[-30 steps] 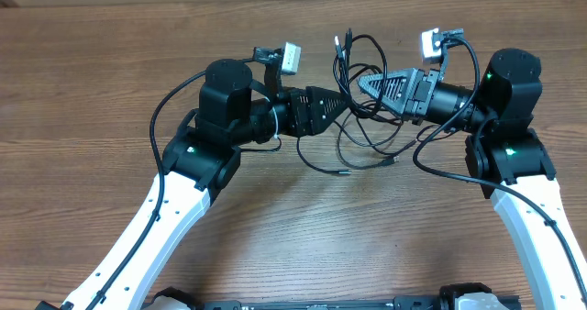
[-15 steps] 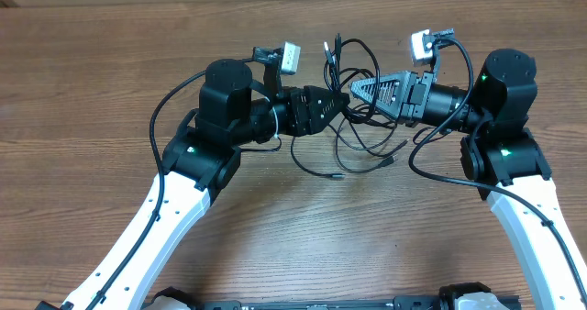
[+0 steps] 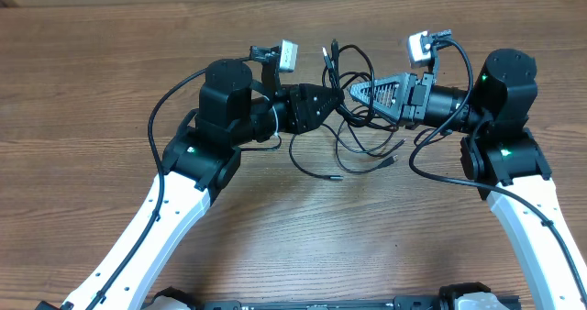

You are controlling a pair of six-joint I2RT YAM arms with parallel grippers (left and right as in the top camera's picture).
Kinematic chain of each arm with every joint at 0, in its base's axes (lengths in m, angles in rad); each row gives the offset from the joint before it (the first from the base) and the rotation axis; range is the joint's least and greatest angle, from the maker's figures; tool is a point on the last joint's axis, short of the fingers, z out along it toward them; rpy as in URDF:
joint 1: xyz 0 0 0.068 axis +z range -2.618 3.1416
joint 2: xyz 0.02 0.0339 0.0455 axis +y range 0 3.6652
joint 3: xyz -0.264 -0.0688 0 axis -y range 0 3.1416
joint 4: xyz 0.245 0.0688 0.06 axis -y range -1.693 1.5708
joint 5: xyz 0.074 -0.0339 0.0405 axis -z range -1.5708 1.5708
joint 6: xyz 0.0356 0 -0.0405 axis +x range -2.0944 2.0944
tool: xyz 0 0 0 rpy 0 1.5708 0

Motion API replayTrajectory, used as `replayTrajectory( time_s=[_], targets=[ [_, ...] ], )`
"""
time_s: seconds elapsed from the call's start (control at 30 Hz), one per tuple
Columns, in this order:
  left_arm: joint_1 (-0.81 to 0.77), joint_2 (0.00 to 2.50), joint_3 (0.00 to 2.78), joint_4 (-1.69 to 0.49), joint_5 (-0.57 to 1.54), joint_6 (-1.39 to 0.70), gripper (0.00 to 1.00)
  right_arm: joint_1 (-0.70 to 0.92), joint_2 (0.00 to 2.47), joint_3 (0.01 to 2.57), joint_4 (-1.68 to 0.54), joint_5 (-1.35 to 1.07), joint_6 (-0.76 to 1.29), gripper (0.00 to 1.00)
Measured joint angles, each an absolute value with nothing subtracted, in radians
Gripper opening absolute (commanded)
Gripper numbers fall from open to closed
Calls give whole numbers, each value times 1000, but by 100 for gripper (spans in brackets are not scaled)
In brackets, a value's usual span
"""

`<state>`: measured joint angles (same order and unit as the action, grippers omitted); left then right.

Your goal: Untangle cables

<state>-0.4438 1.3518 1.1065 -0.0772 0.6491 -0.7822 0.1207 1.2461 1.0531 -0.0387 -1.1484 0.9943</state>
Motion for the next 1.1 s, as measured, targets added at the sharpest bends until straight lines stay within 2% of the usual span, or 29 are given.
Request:
replayTrajectory(
  time_s=[0.17, 0.47, 0.63, 0.7, 0.83, 0.97, 1.1],
  targets=[
    [-444, 1352, 1106, -77, 638, -783, 36, 137, 1246, 1053, -39, -1148, 994, 4],
    [-446, 1352, 1108, -70, 635, -785, 5, 151, 1246, 1053, -45, -1148, 994, 4],
    [-446, 1352, 1108, -70, 635, -786, 4, 151, 1246, 1053, -47, -1148, 987, 4],
    [-446, 1352, 1108, -71, 634, -786, 4, 151, 1246, 1053, -59, -1148, 976, 10],
    [-445, 1352, 1108, -93, 628, -786, 4, 151, 1246, 1055, -131, -1128, 932, 15],
    [-445, 1353, 1108, -119, 624, -785, 4, 151, 1246, 1056, -272, -1046, 863, 29],
    [-435, 1353, 1108, -143, 623, -786, 4, 150, 1246, 1059, -410, -919, 801, 51]
  ],
)
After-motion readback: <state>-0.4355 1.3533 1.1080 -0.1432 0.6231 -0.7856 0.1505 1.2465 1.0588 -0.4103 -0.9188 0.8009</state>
